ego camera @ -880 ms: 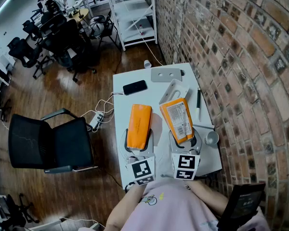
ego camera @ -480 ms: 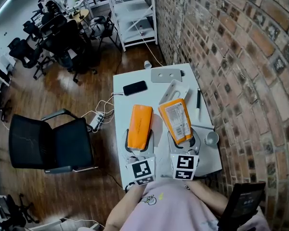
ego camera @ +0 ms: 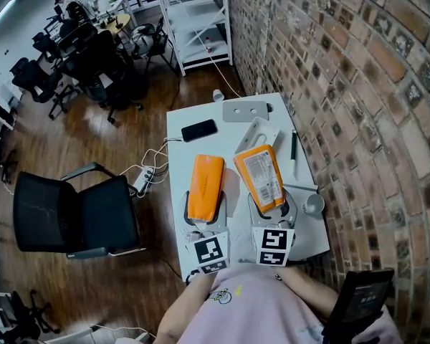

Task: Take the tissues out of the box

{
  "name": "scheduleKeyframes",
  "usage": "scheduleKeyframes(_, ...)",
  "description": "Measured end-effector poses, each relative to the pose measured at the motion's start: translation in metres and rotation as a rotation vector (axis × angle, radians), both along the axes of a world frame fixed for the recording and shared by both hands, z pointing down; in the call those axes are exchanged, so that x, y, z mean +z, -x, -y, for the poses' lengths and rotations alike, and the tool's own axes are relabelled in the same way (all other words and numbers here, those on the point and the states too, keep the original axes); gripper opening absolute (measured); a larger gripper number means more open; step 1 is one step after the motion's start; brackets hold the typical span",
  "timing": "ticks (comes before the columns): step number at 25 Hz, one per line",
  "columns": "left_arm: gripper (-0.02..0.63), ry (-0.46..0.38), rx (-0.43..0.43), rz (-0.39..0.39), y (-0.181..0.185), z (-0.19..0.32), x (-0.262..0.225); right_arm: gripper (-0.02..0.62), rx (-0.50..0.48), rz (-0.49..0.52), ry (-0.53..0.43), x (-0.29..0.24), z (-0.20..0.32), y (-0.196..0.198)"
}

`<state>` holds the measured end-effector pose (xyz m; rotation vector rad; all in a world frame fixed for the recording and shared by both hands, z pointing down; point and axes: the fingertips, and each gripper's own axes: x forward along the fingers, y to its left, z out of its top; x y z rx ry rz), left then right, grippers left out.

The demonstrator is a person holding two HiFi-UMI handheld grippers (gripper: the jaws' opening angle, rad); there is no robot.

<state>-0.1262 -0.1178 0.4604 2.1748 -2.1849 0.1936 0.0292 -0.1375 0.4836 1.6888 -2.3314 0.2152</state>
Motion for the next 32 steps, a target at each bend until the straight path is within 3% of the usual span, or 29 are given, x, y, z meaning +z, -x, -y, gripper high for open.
scheduleKeyframes(32,0.351,0.006,0.006,0.016,-0.002,-0.004,-0.001,0.319,-0.004,-0.011,0.005,0.001,-0.004,0.0)
